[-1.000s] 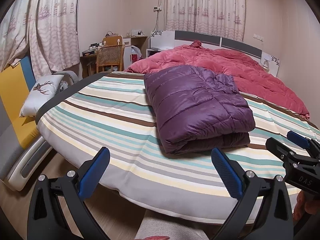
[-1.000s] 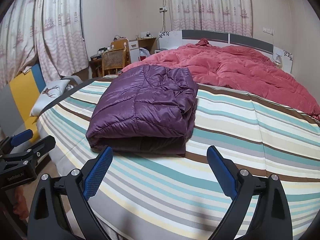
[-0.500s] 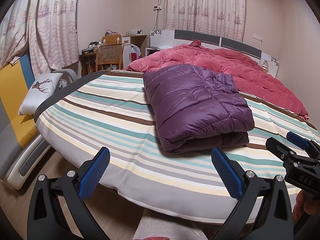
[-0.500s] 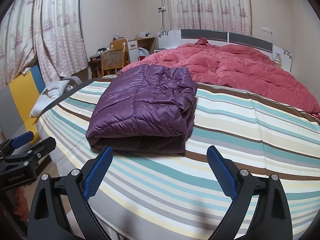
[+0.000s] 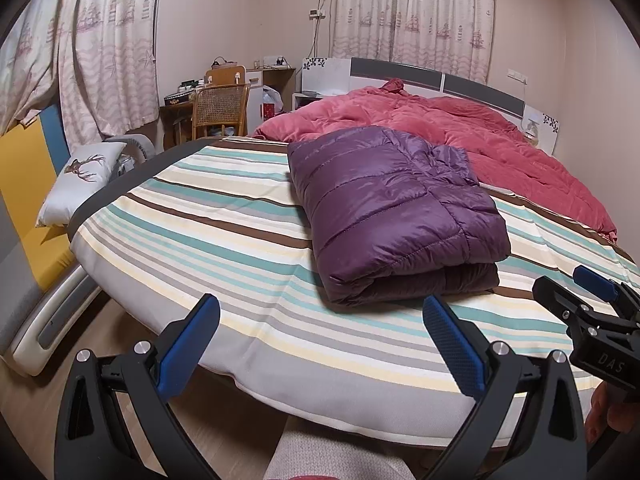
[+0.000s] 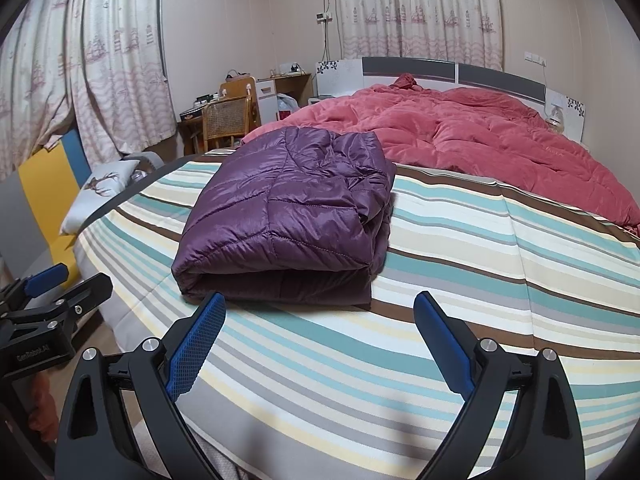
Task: Fold large clothes
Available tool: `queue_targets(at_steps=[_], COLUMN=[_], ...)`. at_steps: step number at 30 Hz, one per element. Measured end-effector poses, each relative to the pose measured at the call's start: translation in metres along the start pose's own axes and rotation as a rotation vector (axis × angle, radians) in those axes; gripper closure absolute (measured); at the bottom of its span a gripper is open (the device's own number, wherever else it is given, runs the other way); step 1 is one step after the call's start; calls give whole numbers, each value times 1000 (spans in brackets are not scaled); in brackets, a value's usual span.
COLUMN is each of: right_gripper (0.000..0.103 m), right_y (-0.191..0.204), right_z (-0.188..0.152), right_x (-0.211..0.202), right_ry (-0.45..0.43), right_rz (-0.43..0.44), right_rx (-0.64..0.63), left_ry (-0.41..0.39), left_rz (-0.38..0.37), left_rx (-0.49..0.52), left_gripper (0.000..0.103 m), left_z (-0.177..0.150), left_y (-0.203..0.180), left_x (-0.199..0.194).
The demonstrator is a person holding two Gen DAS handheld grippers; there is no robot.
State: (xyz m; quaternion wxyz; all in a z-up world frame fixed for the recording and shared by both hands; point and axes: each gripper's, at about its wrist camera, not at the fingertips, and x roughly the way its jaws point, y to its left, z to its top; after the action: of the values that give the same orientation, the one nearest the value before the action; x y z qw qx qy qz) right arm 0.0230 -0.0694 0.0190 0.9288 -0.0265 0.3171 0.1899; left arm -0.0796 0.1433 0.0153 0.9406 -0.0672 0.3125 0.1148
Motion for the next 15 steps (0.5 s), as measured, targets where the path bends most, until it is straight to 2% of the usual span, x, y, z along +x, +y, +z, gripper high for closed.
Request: queue_targets(at_steps=[15], right_gripper=[8], right_y=[3], right_z=[1], right_x=[-1], right_ry=[6], right_rz=[5], right_rx=[2], left_ry=[5], left_rz=[3], left_rx=[-3], left_gripper=[2], left_z=[-2], left_y=[-1], left_x=[2])
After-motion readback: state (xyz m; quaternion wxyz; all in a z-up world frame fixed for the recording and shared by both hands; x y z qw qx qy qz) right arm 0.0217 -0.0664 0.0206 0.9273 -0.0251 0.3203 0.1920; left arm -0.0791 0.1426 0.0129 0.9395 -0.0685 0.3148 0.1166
